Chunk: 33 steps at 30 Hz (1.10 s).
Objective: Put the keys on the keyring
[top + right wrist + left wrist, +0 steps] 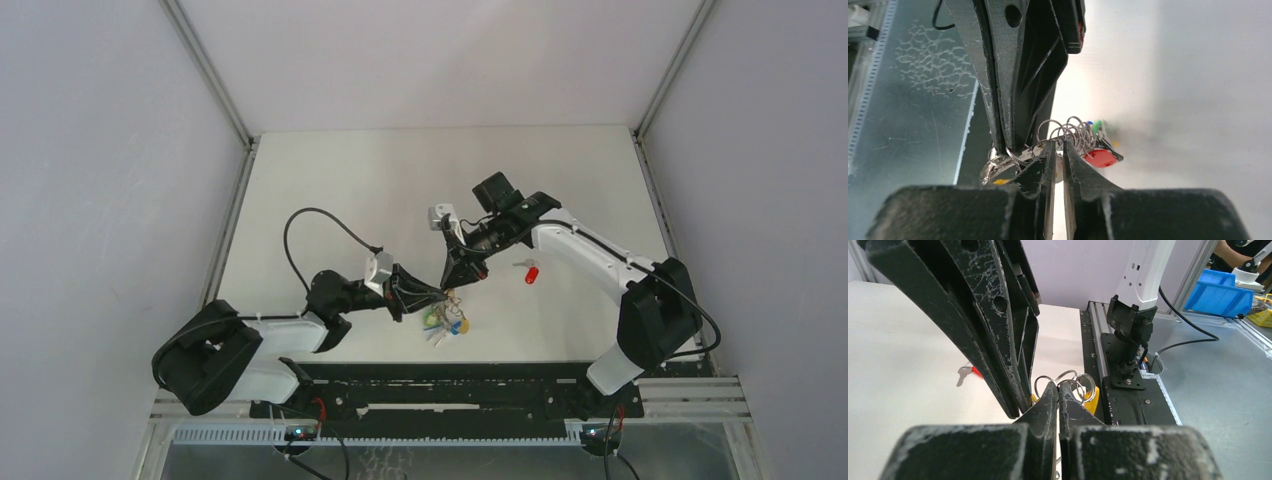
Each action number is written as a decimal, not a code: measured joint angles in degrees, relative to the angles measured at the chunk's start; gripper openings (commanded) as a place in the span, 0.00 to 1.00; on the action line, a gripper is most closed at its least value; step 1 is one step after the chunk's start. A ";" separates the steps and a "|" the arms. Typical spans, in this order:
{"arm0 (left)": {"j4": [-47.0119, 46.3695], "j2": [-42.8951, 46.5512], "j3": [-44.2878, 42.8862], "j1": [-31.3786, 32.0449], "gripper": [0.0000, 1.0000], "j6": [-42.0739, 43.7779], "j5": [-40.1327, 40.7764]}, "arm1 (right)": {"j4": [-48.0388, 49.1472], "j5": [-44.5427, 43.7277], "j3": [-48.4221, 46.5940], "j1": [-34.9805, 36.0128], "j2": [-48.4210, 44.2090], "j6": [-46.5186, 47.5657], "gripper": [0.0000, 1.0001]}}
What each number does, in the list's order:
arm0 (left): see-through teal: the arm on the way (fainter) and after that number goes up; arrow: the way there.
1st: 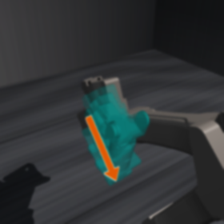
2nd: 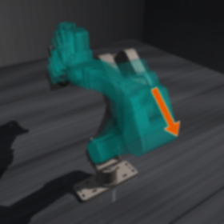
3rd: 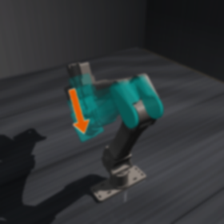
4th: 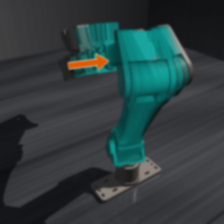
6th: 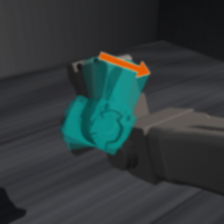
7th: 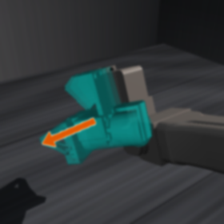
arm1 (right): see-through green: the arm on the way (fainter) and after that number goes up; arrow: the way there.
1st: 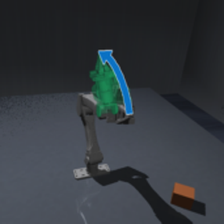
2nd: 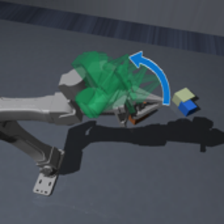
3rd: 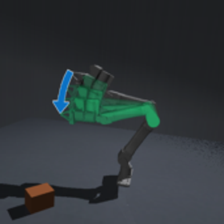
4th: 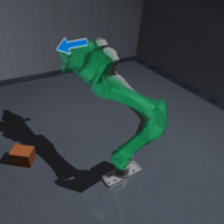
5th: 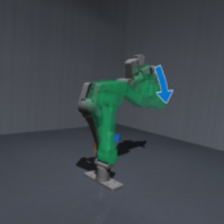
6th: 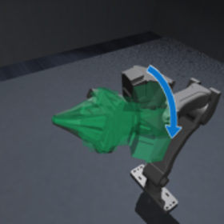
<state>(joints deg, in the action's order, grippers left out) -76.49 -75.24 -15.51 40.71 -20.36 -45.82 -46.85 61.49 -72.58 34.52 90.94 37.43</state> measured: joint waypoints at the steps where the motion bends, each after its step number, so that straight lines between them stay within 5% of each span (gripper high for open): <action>1: -0.09 0.00 0.00 0.00 0.00 0.02 0.00 | 0.24 -0.70 0.02 0.00 -0.46 -0.52 0.09; 21: -2.27 -0.33 0.00 -1.38 0.00 0.42 0.07 | 7.78 -7.96 9.77 -4.50 -21.03 -3.80 0.22; 33: -2.29 -0.52 0.00 -1.53 0.00 -0.13 -0.35 | 13.97 -3.87 12.96 -1.90 -20.87 -2.71 0.24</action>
<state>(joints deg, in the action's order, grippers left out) -78.78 -75.77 -15.51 39.18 -20.49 -46.17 -32.88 57.63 -59.61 32.62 70.06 34.72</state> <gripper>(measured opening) 0.005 0.238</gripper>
